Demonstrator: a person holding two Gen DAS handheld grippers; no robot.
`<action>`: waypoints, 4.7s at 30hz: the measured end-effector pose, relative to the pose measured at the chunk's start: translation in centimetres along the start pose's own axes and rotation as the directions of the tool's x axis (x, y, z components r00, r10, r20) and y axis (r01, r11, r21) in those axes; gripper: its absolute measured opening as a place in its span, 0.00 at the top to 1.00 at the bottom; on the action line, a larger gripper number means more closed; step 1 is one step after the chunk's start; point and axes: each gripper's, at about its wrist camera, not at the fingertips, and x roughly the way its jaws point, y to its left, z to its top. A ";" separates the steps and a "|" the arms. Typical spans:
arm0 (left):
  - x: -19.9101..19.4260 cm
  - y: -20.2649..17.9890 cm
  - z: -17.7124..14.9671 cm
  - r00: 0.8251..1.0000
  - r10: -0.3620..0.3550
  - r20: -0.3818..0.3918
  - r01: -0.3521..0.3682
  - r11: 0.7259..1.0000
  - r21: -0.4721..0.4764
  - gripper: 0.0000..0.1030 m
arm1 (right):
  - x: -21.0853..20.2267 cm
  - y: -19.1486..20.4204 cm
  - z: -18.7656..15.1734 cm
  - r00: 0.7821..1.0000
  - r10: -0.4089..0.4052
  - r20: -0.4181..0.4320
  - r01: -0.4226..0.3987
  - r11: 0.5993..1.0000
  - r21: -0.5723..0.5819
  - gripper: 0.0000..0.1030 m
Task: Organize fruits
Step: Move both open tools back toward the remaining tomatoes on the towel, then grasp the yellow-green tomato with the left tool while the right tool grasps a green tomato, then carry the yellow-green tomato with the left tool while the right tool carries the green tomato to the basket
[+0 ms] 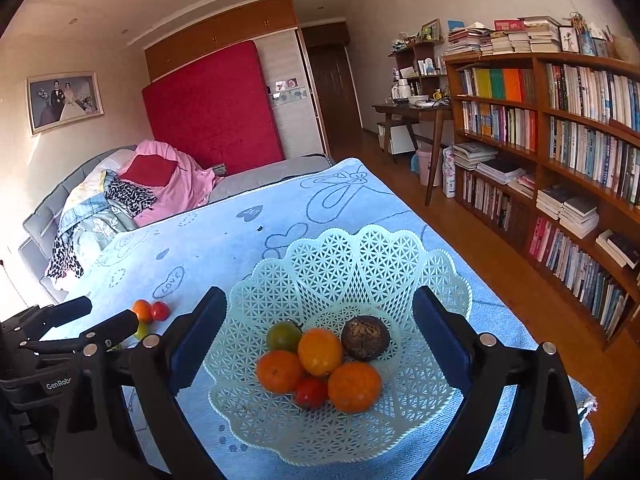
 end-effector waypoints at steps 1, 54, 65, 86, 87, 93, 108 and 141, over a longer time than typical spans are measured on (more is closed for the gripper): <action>0.1 0.3 -0.1 1.000 0.006 -0.002 -0.006 1.000 -0.005 0.15 | 0.1 0.1 -0.1 1.000 0.002 -0.003 -0.002 1.000 -0.002 0.07; 9.5 9.0 -2.6 0.980 0.058 -0.189 -0.079 0.991 -0.109 0.59 | 3.3 7.2 -0.9 0.993 0.096 -0.065 -0.104 0.984 -0.143 0.07; 8.3 10.8 -3.0 0.987 0.031 -0.157 -0.053 0.989 -0.139 0.66 | 6.8 11.6 -0.9 0.975 0.168 -0.145 -0.194 0.963 -0.188 0.07; 4.0 17.9 -4.8 0.992 0.071 -0.109 -0.093 0.972 -0.216 0.73 | 15.0 19.7 -4.1 0.847 0.278 -0.453 -0.393 0.901 -0.182 0.37; 3.8 18.1 -4.7 0.992 0.075 -0.105 -0.097 0.971 -0.218 0.73 | 15.0 19.9 -4.3 0.840 0.286 -0.461 -0.403 0.898 -0.177 0.39; 3.6 19.2 -4.5 0.990 0.096 -0.105 -0.118 0.967 -0.228 0.73 | 14.9 22.0 -5.5 0.793 0.341 -0.505 -0.473 0.867 -0.157 0.40; 4.0 19.9 -4.4 0.988 0.091 -0.121 -0.120 0.959 -0.255 0.71 | 15.3 25.4 -7.6 0.751 0.367 -0.549 -0.530 0.830 -0.171 0.68; 7.2 13.5 -4.2 0.989 -0.001 -0.149 -0.020 0.991 -0.135 0.60 | 10.9 18.0 -5.6 0.852 0.321 -0.413 -0.424 0.887 -0.184 0.71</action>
